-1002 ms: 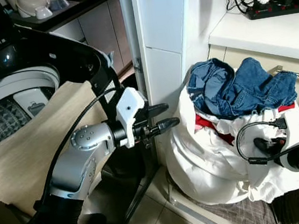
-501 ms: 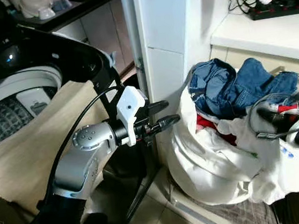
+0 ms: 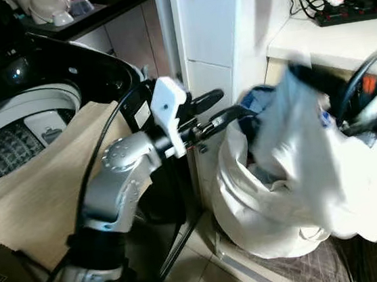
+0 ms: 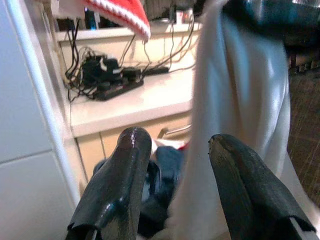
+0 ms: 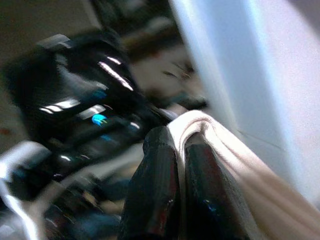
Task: Clothes washing
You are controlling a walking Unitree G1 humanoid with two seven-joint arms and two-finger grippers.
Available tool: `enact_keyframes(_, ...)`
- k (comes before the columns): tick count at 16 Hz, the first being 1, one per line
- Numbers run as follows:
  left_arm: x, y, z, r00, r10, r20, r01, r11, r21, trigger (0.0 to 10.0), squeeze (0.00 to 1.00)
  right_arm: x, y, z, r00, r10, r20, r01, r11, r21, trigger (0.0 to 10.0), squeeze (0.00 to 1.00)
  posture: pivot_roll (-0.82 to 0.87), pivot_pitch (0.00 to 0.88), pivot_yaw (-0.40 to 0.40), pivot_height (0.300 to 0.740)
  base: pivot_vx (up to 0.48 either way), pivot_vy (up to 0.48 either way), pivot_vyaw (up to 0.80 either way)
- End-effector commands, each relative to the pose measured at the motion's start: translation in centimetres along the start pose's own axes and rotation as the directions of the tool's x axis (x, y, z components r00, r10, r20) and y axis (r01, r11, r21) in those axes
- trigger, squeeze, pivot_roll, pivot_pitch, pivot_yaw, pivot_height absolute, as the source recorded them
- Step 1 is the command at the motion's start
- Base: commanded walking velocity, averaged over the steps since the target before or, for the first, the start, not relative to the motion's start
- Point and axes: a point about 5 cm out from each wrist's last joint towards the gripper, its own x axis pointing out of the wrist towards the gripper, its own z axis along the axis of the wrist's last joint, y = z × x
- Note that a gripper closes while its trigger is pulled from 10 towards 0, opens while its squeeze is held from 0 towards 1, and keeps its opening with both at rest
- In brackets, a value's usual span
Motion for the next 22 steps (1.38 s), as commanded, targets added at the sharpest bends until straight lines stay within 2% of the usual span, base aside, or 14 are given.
enact_keyframes(1, 0.2, 0.2, 0.5, 1.0, 0.002, 0.018, -0.002, 1.0, -0.006, 10.0, 0.0, 0.4, 1.1, 1.2, 0.996, 0.07, 0.06, -0.07, 0.998, -0.002, 0.0, 0.0, -0.24, 0.0, 0.064, 0.74, 0.0, 0.0, 0.0)
enact_keyframes(2, 0.5, 0.1, 0.8, 0.999, 0.008, 0.044, -0.008, 1.0, -0.017, 10.0, 0.0, 1.1, 1.9, 2.7, 0.983, 0.134, 0.122, -0.135, 0.991, -0.004, 0.0, 0.0, -0.24, 0.0, 0.064, 0.74, 0.0, 0.0, 0.0)
enact_keyframes(5, 0.8, 0.0, 1.6, 0.993, 0.016, 0.117, -0.01, 0.998, -0.054, 10.0, 0.0, 1.6, 2.5, 5.2, 0.956, 0.199, 0.215, -0.207, 0.978, 0.017, 0.0, 0.0, -0.24, 0.0, 0.049, 0.74, 0.0, 0.0, 0.0)
enact_keyframes(6, 1.1, -0.9, 2.3, 0.982, -0.039, 0.183, 0.063, 0.99, -0.127, 10.0, 0.0, 1.6, 2.1, 4.8, 0.961, 0.194, 0.199, -0.208, 0.977, 0.052, 0.0, 0.0, -0.24, 0.0, 0.049, 0.74, 0.0, 0.0, 0.0)
enact_keyframes(7, 1.2, -1.2, 2.5, 0.978, -0.058, 0.202, 0.09, 0.985, -0.149, 10.0, 0.0, 1.6, 2.0, 4.5, 0.966, 0.189, 0.179, -0.202, 0.978, 0.056, 0.0, 0.0, -0.24, 0.0, 0.049, 0.74, 0.0, 0.0, 0.0)
enact_keyframes(8, 1.3, -1.8, 3.0, 0.959, -0.096, 0.267, 0.165, 0.954, -0.25, 10.0, 1.0, 1.7, 2.1, 3.5, 0.972, 0.187, 0.144, -0.201, 0.976, 0.083, 0.0, 0.0, -0.24, 0.001, 0.046, 0.74, 0.0, 0.0, 0.0)
enact_keyframes(10, 1.1, -1.7, 3.2, 0.948, -0.095, 0.304, 0.188, 0.938, -0.291, 10.0, 1.0, 1.7, 2.2, 3.1, 0.976, 0.183, 0.121, -0.195, 0.976, 0.092, 0.0, 0.0, -0.24, 0.001, 0.048, 0.74, 0.0, 0.0, 0.0)
enact_keyframes(14, 0.4, -0.6, 3.9, 0.924, -0.045, 0.38, 0.194, 0.91, -0.366, 10.0, 1.0, 1.4, 2.2, 2.6, 0.979, 0.181, 0.093, -0.19, 0.976, 0.108, 0.0, 0.0, -0.24, 0.006, 0.046, 0.74, 0.0, 0.0, 0.0)
enact_keyframes(16, 0.9, -1.4, 3.1, 0.952, -0.108, 0.288, 0.196, 0.934, -0.299, 10.0, 1.0, 1.5, 2.4, 2.4, 0.977, 0.194, 0.095, -0.204, 0.971, 0.123, 0.0, 0.0, -0.23, 0.007, 0.047, 0.74, 0.0, 0.0, 0.0)
enact_keyframes(17, 1.1, -1.6, 2.9, 0.955, -0.113, 0.274, 0.194, 0.937, -0.289, 10.0, 1.0, 1.5, 2.5, 2.3, 0.976, 0.196, 0.095, -0.207, 0.97, 0.125, 0.0, 0.0, -0.23, 0.007, 0.047, 0.74, 0.0, 0.0, 0.0)
enact_keyframes(18, 1.9, -2.1, 2.2, 0.963, -0.116, 0.243, 0.18, 0.949, -0.26, 10.0, 0.62, 1.7, 2.8, 2.0, 0.974, 0.211, 0.088, -0.221, 0.966, 0.132, 0.0, 0.0, -0.23, 0.007, 0.049, 0.74, 0.0, 0.0, 0.0)
enact_keyframes(19, 1.9, -2.1, 2.2, 0.963, -0.116, 0.243, 0.18, 0.949, -0.26, 10.0, 0.62, 1.7, 2.8, 2.0, 0.974, 0.211, 0.088, -0.221, 0.966, 0.132, 0.0, 0.0, -0.23, 0.007, 0.049, 0.74, 0.0, 0.0, 0.0)
enact_keyframes(20, 2.7, -2.7, 1.8, 0.964, -0.127, 0.235, 0.191, 0.943, -0.272, 10.0, 0.0, 1.9, 3.1, 1.7, 0.972, 0.22, 0.08, -0.23, 0.963, 0.141, 0.0, 0.0, -0.24, 0.008, 0.053, 0.74, 0.0, 0.0, 0.0)
enact_keyframes(22, 3.7, -3.8, 1.9, 0.951, -0.17, 0.259, 0.248, 0.918, -0.31, 10.0, 0.0, 2.1, 3.4, 1.0, 0.973, 0.224, 0.053, -0.23, 0.963, 0.141, 0.0, 0.0, -0.24, 0.008, 0.054, 0.74, 0.0, 0.0, 0.0)
